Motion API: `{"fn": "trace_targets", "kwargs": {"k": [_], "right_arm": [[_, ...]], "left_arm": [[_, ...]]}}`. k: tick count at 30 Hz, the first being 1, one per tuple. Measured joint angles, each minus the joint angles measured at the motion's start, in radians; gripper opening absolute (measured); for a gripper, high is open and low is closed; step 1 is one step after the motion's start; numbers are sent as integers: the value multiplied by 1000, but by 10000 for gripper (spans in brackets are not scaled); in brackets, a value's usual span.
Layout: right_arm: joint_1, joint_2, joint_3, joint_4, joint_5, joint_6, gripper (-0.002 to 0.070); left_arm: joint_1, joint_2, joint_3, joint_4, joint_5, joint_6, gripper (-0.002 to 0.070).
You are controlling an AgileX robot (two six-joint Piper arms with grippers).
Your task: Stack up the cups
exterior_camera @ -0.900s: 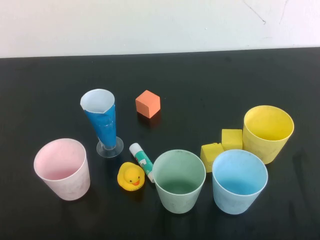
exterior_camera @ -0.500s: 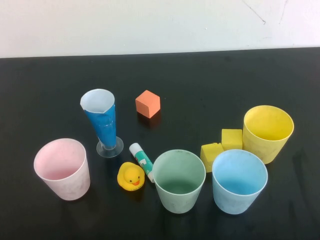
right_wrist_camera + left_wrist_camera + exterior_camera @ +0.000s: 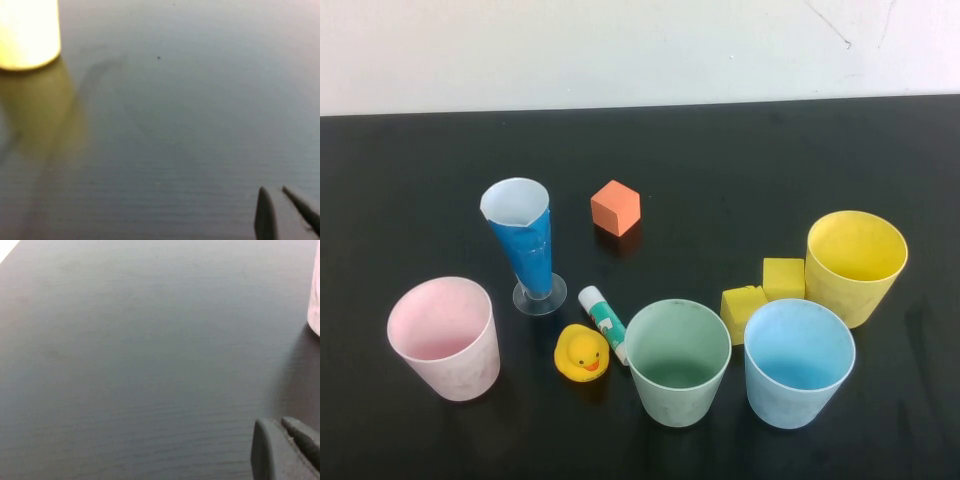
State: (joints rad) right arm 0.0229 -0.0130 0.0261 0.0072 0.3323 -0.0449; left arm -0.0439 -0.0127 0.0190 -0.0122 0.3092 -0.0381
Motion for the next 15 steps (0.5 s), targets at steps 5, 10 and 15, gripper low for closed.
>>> {"fn": "trace_targets", "kwargs": {"k": [5, 10, 15], "right_arm": [[0, 0, 0, 197, 0, 28, -3], [0, 0, 2, 551, 0, 147, -3], [0, 0, 2, 674, -8, 160, -3]], "left_arm": [[0, -1, 0, -22, -9, -7, -3], [0, -1, 2, -371, -125, -161, -3], [0, -1, 2, -695, -248, -238, -3]]}}
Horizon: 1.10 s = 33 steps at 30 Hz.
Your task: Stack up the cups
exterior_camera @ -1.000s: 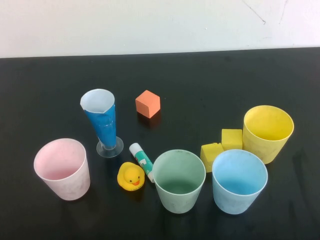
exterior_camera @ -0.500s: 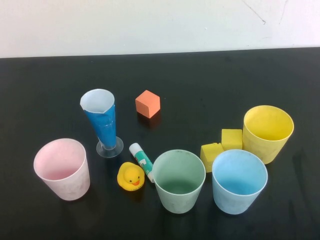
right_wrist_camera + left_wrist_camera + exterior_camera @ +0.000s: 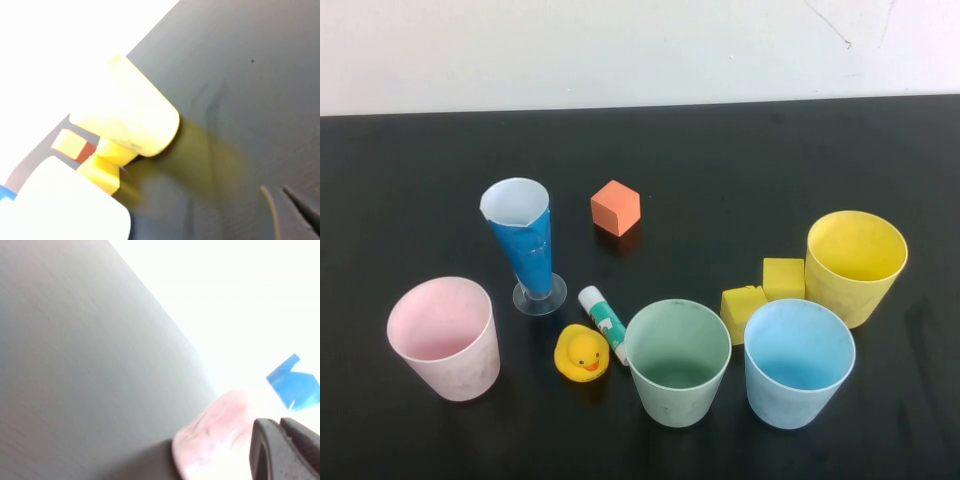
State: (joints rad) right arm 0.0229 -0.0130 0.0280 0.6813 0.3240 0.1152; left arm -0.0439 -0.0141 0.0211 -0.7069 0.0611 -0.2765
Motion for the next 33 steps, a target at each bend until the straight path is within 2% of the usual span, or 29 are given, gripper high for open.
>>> {"fn": "trace_targets", "kwargs": {"k": [10, 14, 18, 22, 27, 33], "right_arm": [[0, 0, 0, 1, -18, -170, -3], [0, 0, 0, 0, -21, -187, -3], [0, 0, 0, 0, -12, -232, -3], [0, 0, 0, -1, 6, -258, -3], [0, 0, 0, -1, 20, -279, -3], [0, 0, 0, 1, 43, -297, -3]], "left_arm": [[0, 0, 0, -67, -21, -13, -3], [0, 0, -55, -5, 126, 55, -3], [0, 78, -266, 154, 366, 163, -3], [0, 283, -515, 330, 595, 240, -3], [0, 561, -777, 401, 799, 374, -3], [0, 861, -1049, 412, 916, 473, -2]]}}
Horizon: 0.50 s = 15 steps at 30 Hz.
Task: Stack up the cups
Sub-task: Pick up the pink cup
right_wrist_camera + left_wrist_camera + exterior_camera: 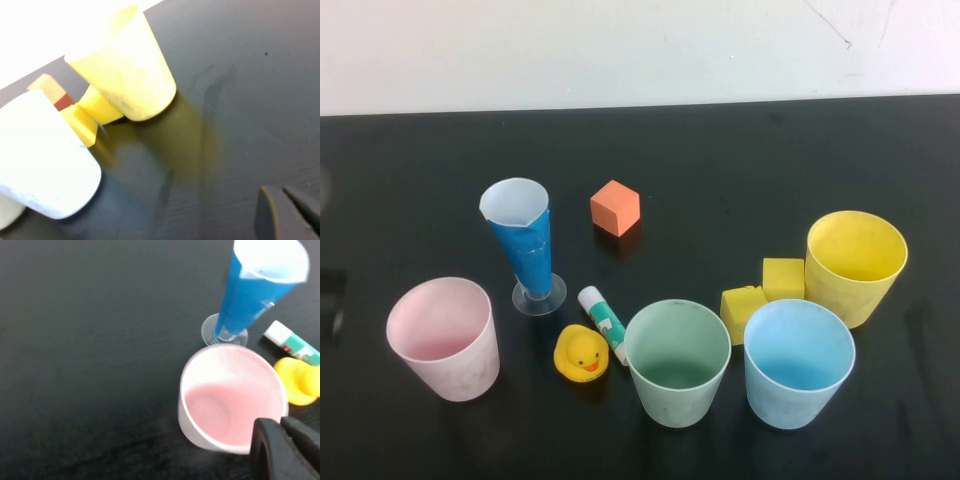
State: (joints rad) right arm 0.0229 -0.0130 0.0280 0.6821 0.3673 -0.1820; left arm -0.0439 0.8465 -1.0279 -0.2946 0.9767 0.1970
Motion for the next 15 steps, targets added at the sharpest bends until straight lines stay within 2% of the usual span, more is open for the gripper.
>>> {"fn": "trace_targets", "kwargs": {"k": [3, 5, 11, 15], "right_arm": [[0, 0, 0, 0, 2, -5, -3], [0, 0, 0, 0, 2, -4, -3], [0, 0, 0, 0, 2, -5, -3], [0, 0, 0, 0, 2, -9, -3]], "left_arm": [[0, 135, -108, 4, 69, 14, 13], [0, 226, -175, 5, 128, 16, 56], [0, 443, -264, 6, 241, 18, 303], [0, 518, -268, 6, 253, 18, 386]]}}
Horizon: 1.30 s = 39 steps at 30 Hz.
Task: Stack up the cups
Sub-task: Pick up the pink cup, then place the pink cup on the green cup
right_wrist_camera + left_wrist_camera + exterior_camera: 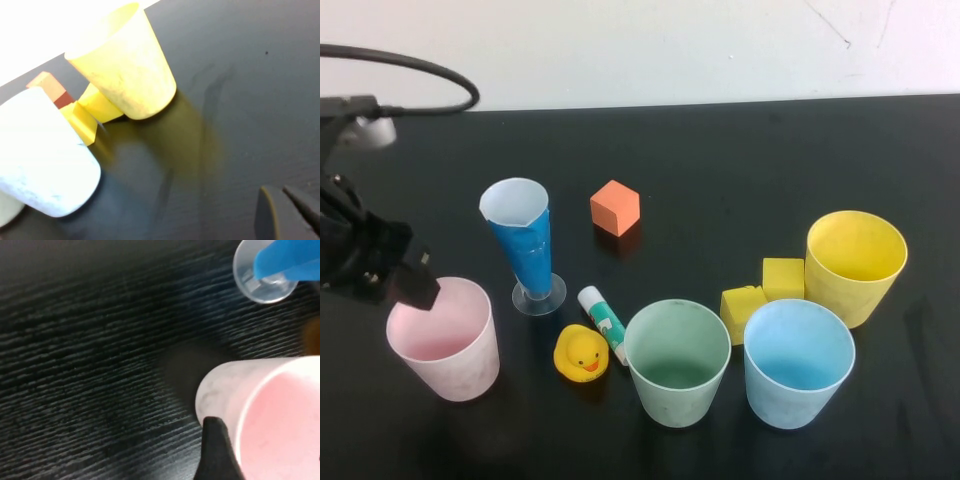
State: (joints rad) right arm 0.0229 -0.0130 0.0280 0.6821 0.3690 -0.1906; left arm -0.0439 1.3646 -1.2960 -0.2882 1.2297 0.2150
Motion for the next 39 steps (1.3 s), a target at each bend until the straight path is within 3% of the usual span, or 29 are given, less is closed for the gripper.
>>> {"fn": "trace_targets", "kwargs": {"k": [6, 15, 18, 22, 25, 30, 39], "right_arm": [[0, 0, 0, 0, 0, -24, -3], [0, 0, 0, 0, 0, -35, -3], [0, 0, 0, 1, 0, -36, -3], [0, 0, 0, 1, 0, -37, -3], [0, 0, 0, 4, 2, -37, -3], [0, 0, 0, 4, 4, -37, -3], [0, 0, 0, 6, 6, -40, -3]], "left_arm": [[-20, 46, 0, 9, 2, 11, 399], [-198, 99, 0, 189, 2, -29, 327], [-211, 107, 0, 233, -10, -62, 256], [-213, 107, 0, 247, -22, -65, 63], [-213, 103, 0, 219, -17, -62, 20], [-237, 19, 0, 177, -5, -65, 9], [-410, -231, -3, 105, -59, -104, 8]]}}
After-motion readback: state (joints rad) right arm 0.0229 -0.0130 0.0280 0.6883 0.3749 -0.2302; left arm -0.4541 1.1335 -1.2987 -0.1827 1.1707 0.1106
